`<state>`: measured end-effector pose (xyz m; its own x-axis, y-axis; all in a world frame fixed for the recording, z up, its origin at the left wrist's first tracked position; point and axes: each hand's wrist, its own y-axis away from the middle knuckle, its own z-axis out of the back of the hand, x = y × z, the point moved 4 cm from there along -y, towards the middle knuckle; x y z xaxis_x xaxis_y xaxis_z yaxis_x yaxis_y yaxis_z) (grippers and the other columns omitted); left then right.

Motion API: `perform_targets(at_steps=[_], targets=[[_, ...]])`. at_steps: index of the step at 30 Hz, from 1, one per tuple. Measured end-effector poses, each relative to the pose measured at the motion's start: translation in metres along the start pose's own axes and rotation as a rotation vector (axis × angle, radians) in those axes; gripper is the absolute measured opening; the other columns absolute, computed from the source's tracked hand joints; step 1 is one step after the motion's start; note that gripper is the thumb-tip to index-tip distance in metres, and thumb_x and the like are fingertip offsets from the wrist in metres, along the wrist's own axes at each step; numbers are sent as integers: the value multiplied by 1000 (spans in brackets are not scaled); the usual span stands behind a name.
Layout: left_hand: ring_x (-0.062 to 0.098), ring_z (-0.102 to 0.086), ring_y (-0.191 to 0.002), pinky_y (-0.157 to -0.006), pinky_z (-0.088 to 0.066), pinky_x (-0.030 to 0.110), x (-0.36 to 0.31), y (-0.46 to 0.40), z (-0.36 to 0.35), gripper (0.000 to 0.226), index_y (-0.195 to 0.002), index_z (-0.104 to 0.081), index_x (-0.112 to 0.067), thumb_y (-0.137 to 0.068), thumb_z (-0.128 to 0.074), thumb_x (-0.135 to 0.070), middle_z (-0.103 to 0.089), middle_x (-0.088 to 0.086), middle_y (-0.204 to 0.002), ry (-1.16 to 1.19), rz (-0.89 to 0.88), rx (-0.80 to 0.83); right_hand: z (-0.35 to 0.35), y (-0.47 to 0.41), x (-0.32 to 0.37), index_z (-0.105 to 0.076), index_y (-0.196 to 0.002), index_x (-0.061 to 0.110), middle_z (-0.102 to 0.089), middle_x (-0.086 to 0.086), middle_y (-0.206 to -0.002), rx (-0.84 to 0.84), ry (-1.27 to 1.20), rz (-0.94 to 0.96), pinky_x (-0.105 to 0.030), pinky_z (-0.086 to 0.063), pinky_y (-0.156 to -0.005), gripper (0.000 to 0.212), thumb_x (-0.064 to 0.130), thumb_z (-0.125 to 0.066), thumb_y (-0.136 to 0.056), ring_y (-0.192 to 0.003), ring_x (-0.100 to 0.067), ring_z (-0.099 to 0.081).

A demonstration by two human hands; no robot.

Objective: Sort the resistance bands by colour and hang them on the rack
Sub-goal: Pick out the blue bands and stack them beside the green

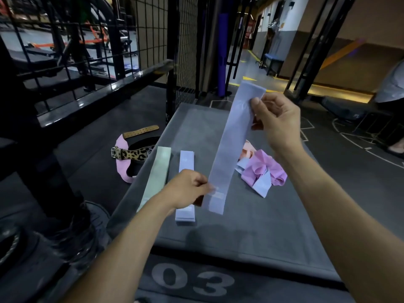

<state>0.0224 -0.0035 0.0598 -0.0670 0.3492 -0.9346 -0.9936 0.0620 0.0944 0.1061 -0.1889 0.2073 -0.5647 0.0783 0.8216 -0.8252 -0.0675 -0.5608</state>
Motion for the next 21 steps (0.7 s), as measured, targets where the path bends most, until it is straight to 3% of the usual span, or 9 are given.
perform_targets(at_steps=[2,5,9,12,16,19,21], targets=[[10,-54,-61,-56,-46,15,5,0,12,21,-85,-75,-4,-93,-73,-23,-65,6,-74,52,46,-82,-10,-12,-13,-66,-96,11,-67,-11,-84,-11,11,-23,-33,-58,-57,6,16,-69,-95,-67,-17,-63],[16,-57,-64,-62,-59,28,18,-5,27,20,-82,-78,-6,-91,-75,-24,-58,5,-69,155,129,-151,-29,-28,-34,-67,-96,7,-67,-9,-82,-19,4,-76,-32,-58,-58,9,15,-71,-94,-68,-17,-63],[16,-57,-48,-62,-62,36,28,-7,39,19,-81,-76,-2,-90,-77,-19,-54,0,-56,136,236,-174,-63,-43,-69,-67,-93,8,-70,-2,-77,11,-6,-183,-30,-57,-60,10,16,-73,-92,-68,-14,-64],[22,-67,-51,-68,-63,38,28,-4,39,23,-75,-73,-5,-90,-77,-21,-66,5,-55,-52,333,-82,-91,-46,-107,-67,-90,11,-69,2,-72,113,34,-279,-24,-52,-51,8,17,-72,-93,-55,-9,-61],[25,-73,-73,-75,-60,34,28,-7,43,28,-96,-73,-10,-88,-76,-36,-74,9,-88,-466,417,-30,-118,-35,-163,-69,-90,7,-68,-2,-74,215,130,-419,-19,-45,-47,10,17,-71,-94,-49,-3,-60],[17,-67,-50,-68,-62,32,29,-9,38,25,-93,-72,-6,-91,-75,-31,-72,5,-68,-458,455,43,-132,-23,-199,-65,-82,9,-63,-3,-70,241,137,-515,-13,-39,-42,13,13,-71,-94,-44,-1,-56],[13,-65,-44,-65,-62,29,30,-10,36,24,-85,-69,-4,-94,-71,-26,-68,2,-54,-439,474,68,-139,-20,-220,-66,-79,11,-61,1,-66,236,179,-548,-13,-40,-47,14,15,-74,-91,-49,-3,-53]])
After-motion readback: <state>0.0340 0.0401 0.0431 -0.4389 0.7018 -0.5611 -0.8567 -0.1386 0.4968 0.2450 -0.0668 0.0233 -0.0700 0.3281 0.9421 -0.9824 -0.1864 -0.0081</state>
